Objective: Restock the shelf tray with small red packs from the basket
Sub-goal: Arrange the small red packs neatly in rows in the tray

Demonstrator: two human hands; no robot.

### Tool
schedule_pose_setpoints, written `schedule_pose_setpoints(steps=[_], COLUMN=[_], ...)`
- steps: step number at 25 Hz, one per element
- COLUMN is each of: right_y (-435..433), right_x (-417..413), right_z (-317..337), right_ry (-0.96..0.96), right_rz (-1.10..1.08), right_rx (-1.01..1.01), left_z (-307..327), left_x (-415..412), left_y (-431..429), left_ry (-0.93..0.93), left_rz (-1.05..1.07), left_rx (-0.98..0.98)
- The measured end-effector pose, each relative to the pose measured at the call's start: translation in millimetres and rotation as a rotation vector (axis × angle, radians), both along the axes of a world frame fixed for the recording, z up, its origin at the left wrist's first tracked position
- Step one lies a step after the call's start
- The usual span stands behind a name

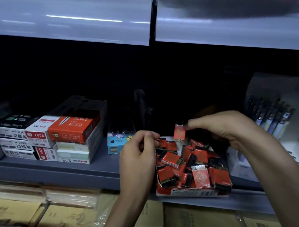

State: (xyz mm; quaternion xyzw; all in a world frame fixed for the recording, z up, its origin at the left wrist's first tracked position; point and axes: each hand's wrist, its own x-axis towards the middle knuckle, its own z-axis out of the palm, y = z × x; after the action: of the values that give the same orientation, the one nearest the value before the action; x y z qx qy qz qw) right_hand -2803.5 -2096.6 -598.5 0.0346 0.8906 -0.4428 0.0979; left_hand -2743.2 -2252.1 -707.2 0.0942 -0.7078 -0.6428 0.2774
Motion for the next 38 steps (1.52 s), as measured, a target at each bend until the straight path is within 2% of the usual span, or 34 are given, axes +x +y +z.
schedule_pose_setpoints(steps=[4, 10, 15, 30, 35, 38], right_y=[-3, -23, -29, -19, -18, -15], right_x=[1, -8, -10, -12, -13, -14], right_z=[-1, -16, -23, -29, -31, -34], right_ry=[0.035, 0.054, 0.071, 0.137, 0.136, 0.178], right_rz=[0.092, 0.136, 0.178, 0.346, 0.338, 0.316], right_rx=[0.086, 0.361, 0.438, 0.319, 0.273, 0.275], left_z=[-1, -1, 0, -5, -6, -3], left_x=[2, 1, 2, 0, 2, 3], left_y=[-2, -3, -2, -4, -1, -4], left_ry=[-0.005, 0.011, 0.005, 0.024, 0.032, 0.008], left_rz=[0.002, 0.026, -0.002, -0.015, -0.044, -0.103], left_rx=[-0.022, -0.012, -0.033, -0.077, -0.184, -0.345])
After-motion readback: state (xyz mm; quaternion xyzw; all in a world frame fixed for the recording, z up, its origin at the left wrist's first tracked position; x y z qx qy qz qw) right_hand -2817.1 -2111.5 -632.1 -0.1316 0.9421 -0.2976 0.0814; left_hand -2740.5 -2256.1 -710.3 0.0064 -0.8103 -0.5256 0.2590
